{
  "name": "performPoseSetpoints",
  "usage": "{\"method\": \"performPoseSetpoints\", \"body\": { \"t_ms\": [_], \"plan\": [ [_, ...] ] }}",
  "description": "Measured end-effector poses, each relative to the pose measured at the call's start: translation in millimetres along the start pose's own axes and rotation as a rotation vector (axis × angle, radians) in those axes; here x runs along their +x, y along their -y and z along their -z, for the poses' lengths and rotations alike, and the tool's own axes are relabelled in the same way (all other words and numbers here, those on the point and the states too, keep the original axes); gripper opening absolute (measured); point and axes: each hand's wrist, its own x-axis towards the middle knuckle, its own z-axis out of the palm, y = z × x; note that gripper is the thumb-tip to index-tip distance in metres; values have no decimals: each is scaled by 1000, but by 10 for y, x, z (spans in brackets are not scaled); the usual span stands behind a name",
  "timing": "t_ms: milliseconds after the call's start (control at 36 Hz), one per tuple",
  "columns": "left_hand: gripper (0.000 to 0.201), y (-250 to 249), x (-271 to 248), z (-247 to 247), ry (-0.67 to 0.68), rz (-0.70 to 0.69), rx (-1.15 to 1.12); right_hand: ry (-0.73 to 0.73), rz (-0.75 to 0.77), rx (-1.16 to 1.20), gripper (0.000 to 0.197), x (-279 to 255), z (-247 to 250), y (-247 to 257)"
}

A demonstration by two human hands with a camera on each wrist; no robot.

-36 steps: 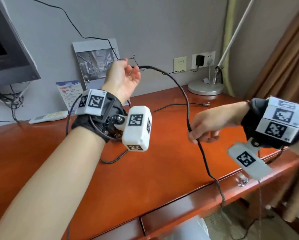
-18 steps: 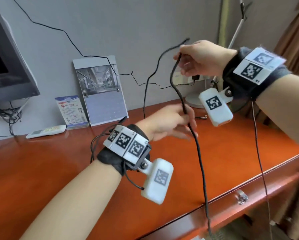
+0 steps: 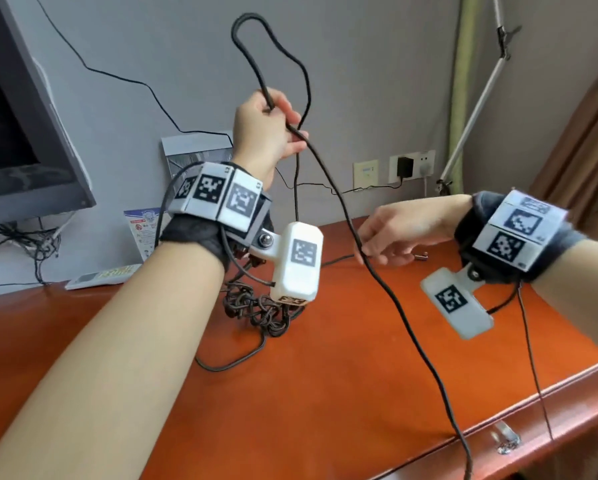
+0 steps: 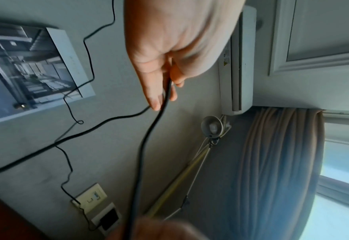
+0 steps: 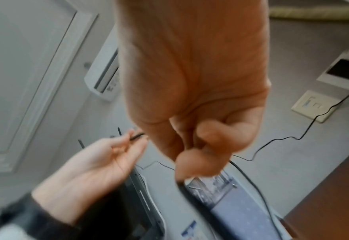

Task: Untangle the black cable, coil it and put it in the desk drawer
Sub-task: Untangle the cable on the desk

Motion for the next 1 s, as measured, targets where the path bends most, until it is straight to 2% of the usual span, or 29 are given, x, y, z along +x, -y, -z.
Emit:
{"method": "performPoseSetpoints", "body": {
  "t_ms": [56,111,167,222,278,333,389,472,528,583,639,694,778,833,889,944,1000],
  "plan": [
    [25,43,34,61,-60,27,-4,-180,58,79,18,78,37,91],
    [13,116,44,113,-60,103,45,-402,103,186,18,168,123,205],
    [28,224,-24,109,33,245,138,-582,143,343,21,256,240,318],
    [38,315,-191,55,219,391,183,-668,194,533,20,333,345,437],
    [40,383,-400,-19,484,526,140,-720,247,701,22,399,432,550],
    [36,425,-589,-86,747,594,101,-760,304,794,22,456,511,656],
    [31,458,-681,-130,858,579,97,-801,361,817,22,486,593,744],
    [25,420,-635,-77,873,502,121,-894,421,753,21,438,759,852],
    [22,363,-546,14,953,490,134,-967,480,740,21,354,917,934],
    [18,309,-469,78,1009,460,225,-1024,547,824,23,256,1081,1016],
    [18,269,-381,103,990,402,340,-1050,574,858,25,178,1202,1066],
    [21,246,-287,108,885,355,418,-1068,561,835,27,138,1273,1057],
    [27,237,-121,107,607,297,435,-1051,467,747,27,101,1291,924],
    [31,227,11,83,436,236,396,-976,312,510,22,79,1202,774],
    [34,195,147,52,303,149,385,-783,146,246,7,55,1007,625],
    [37,137,284,15,201,74,369,-512,80,55,21,52,783,499],
    [38,81,409,-11,123,22,332,-237,50,-12,33,60,523,443]
  ]
}}
